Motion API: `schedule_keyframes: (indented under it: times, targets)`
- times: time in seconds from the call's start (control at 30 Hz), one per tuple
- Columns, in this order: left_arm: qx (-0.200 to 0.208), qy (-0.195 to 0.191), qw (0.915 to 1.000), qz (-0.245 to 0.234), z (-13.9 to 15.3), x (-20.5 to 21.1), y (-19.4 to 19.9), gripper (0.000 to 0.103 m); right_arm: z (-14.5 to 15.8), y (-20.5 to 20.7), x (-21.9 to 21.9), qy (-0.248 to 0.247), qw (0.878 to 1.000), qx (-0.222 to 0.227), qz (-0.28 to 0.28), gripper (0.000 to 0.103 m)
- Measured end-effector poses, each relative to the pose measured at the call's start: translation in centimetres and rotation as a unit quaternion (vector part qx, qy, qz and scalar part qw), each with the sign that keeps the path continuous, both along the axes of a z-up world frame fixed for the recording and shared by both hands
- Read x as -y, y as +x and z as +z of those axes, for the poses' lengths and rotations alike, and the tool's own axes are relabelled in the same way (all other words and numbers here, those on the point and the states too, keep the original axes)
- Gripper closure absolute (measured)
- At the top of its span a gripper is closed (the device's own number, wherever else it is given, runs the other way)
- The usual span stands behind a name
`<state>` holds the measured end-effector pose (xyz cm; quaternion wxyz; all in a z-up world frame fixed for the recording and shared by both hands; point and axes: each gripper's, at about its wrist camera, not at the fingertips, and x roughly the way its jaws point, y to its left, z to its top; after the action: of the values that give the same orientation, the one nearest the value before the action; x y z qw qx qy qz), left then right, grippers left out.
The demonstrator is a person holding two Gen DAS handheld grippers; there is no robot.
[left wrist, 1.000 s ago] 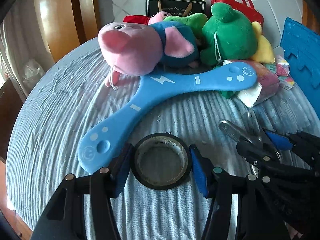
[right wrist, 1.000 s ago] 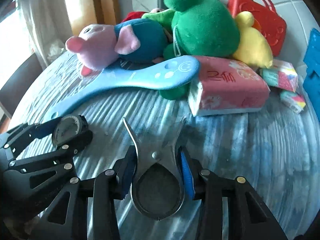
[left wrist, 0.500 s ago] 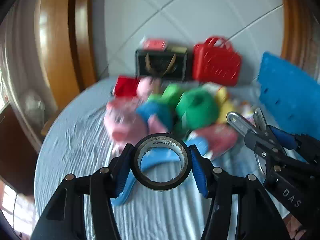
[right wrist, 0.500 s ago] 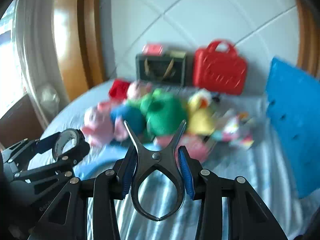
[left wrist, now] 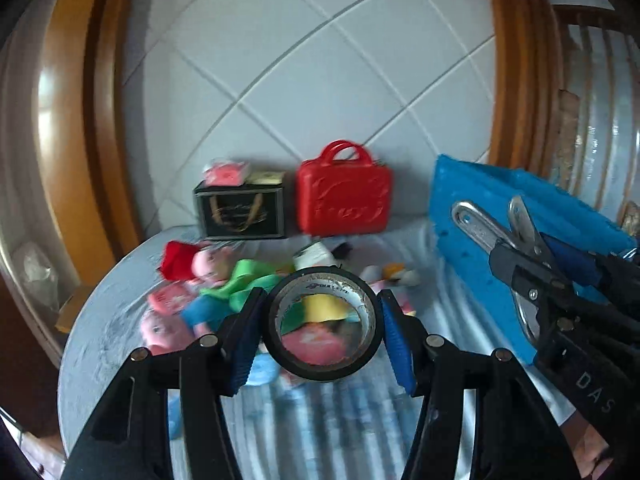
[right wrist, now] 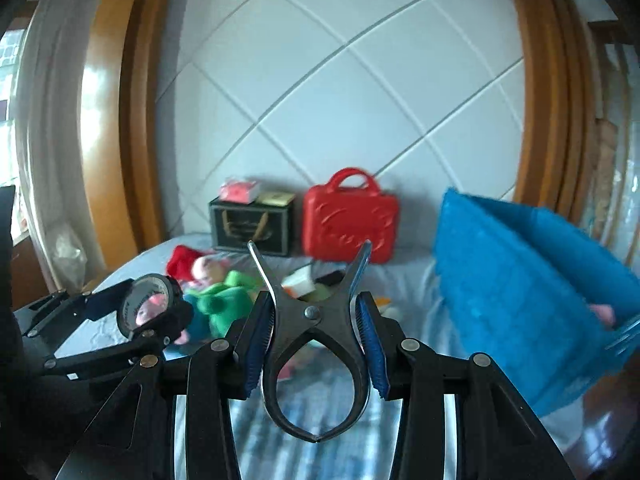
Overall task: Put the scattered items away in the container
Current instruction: 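Carry the tape roll and clip with both tools over the blue box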
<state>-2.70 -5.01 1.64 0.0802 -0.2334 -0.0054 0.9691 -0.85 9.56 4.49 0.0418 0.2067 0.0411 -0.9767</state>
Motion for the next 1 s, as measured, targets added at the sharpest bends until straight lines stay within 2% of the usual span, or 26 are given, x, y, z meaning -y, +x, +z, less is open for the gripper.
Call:
schedule_keyframes:
  times: [0.23, 0.43, 0.67, 0.77, 0.87, 1.0]
  targets:
    - [-0.026, 0.0, 0.9996, 0.009, 2.1, -10.6, 1.1, 0.048, 3.4, 2.4, -9.7, 0.029, 0.999, -0.04, 0.007, 0.061]
    - [-0.023, -0.01, 0.9997, 0.001, 4.0, -18.0, 0.6, 0.048, 5.2, 2.2, -16.1, 0.034, 0.998, -0.045, 0.006, 0.061]
    - [-0.029, -0.018, 0.9986, -0.04, 5.8, -23.9, -1.2, 0.048, 6.0, 0.8, -20.9, 0.035, 0.996, -0.069, -0.038, 0.061]
    - [-0.006, -0.008, 0.9982, -0.06, 6.5, -26.2, -2.0, 0.048, 6.4, 0.9, -23.0, 0.039, 0.995, -0.075, -0.057, 0.061]
    - [0.004, -0.014, 0.9962, -0.086, 7.4, -29.3, -2.5, 0.048, 6.9, 0.6, -25.6, 0.034, 0.994, -0.071, -0.076, 0.061]
    - [0.004, -0.026, 0.9949, -0.098, 8.7, -33.9, -3.6, 0.048, 7.5, -1.1, -29.9, 0.04, 0.993, -0.061, -0.093, 0.061]
